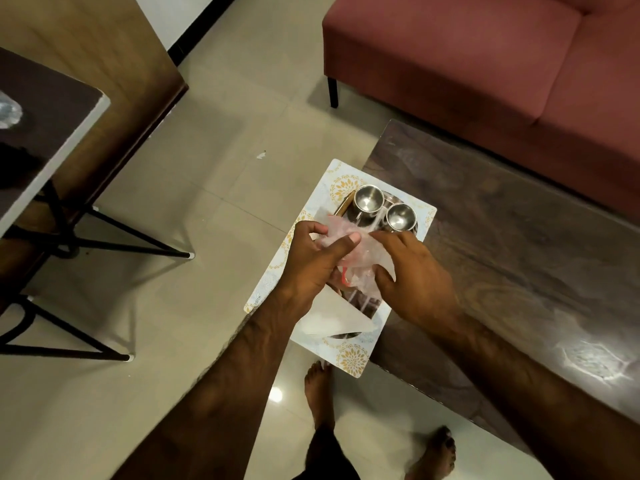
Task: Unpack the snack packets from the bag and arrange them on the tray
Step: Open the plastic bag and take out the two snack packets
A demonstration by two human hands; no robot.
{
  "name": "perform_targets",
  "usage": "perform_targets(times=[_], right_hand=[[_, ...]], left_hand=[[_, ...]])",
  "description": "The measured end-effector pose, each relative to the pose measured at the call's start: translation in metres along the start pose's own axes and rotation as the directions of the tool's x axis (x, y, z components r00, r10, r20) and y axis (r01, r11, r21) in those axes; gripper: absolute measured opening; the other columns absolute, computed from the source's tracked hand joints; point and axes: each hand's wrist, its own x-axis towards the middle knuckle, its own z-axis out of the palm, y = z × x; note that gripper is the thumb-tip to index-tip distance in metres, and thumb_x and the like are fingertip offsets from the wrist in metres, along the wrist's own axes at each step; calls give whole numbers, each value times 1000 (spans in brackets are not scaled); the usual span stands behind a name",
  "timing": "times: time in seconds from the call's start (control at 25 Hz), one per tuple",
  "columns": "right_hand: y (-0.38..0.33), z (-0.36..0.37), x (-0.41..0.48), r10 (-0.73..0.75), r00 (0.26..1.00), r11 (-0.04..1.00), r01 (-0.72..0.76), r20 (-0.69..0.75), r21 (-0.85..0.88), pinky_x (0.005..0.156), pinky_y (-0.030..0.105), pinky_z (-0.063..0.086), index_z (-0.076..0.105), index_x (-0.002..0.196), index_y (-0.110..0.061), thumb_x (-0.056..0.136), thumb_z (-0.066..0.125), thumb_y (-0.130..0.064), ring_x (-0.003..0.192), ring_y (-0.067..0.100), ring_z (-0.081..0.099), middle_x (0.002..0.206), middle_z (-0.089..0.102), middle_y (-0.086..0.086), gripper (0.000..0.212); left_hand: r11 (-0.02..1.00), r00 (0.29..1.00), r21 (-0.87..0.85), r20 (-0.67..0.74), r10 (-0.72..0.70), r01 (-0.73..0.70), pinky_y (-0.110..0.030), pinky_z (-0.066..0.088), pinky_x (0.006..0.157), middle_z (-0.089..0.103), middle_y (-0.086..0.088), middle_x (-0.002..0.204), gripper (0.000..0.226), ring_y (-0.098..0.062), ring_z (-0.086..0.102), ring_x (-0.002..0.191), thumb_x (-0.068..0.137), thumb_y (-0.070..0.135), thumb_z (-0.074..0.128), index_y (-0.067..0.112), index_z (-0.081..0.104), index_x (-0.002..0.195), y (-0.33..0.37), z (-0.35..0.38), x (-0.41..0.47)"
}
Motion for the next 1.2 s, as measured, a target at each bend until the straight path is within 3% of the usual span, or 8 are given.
perform_targets(times=[0.16,0.32,0.44,0.56,0.64,0.76,0.88,1.2], right_hand=[[-4,-15,3,73,997,991,-74,12,108,70,29,51,66,120,-26,94,55,-11,92,17,69,100,73,-11,32],[-6,-30,5,105,994,976,-108,25,187,67,24,44,66,118,-25,93,52,-2,88,15,67,89,66,-17,37],[-15,-36,1,129,988,952,-147,85,269,88,37,55,52,141,-31,101,50,-18,106,17,67,115,71,-9,42],[-23,-40,-3,174,956,786,-278,234,552,91,37,55,36,150,-42,101,51,-39,116,14,65,130,65,-12,52],[-26,-42,-6,138,944,717,-303,299,628,90,29,53,27,153,-44,92,63,-46,118,9,62,134,60,-16,70],[-23,-40,-10,118,969,870,-206,217,448,87,22,53,23,155,-39,85,76,-23,124,14,57,144,53,-5,89],[-20,-41,-7,185,979,896,-202,81,396,88,44,61,37,149,-33,87,66,-2,117,24,64,135,60,2,75],[-11,-57,-5,228,970,783,-232,82,577,81,41,64,73,97,-19,81,82,-15,89,10,74,96,76,-6,19]], left_hand=[[990,990,-122,125,-61,77,-38,61,68,65,-13,114,34,-30,69,98,88,42,69,16,56,106,18,-5,-6],[847,955,-485,285,-83,219,-48,61,75,61,-21,104,43,-42,65,91,70,8,59,10,60,113,25,-16,-9],[962,961,-243,269,-60,128,-35,58,59,67,-14,99,50,-25,70,71,72,1,66,23,56,116,23,-8,-16],[999,980,19,194,-39,36,-29,55,52,68,-6,91,26,-11,65,59,90,26,70,26,57,113,23,4,-20],[995,995,93,99,12,-22,-29,60,57,69,-4,99,33,-12,69,72,91,30,69,21,56,119,25,11,-21],[996,998,75,48,36,-40,-44,64,77,59,-7,124,42,-26,68,104,91,10,65,20,46,126,30,19,-24],[997,996,61,80,44,-49,-49,63,78,52,-11,133,52,-35,65,111,90,5,62,21,39,133,35,15,-28],[972,983,176,124,136,-157,-45,63,83,51,-9,129,67,-27,61,113,82,-5,69,24,34,132,33,2,-31]])
